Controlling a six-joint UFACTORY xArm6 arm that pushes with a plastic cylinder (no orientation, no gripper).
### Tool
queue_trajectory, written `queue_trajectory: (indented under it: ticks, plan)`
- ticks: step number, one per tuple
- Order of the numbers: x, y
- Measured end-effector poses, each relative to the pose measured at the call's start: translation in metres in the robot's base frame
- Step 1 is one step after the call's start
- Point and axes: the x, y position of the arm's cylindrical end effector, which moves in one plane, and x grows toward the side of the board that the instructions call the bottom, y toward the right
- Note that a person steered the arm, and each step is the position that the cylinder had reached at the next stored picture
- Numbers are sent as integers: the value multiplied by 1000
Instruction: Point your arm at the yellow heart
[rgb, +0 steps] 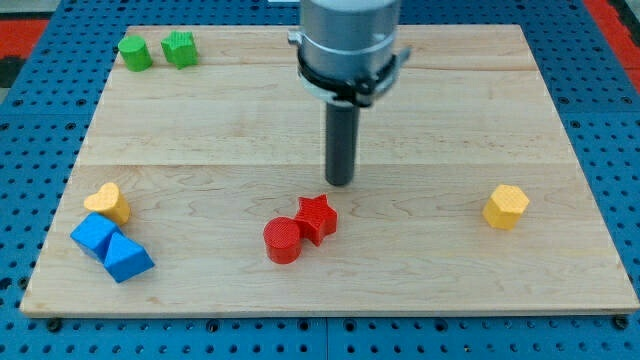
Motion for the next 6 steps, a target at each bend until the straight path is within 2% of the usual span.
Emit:
queue_trajectory:
  ticks: [2, 4, 5, 6]
  plan:
    - [-33, -166]
    - [-47, -298]
    - [-44, -305]
    - [0, -305]
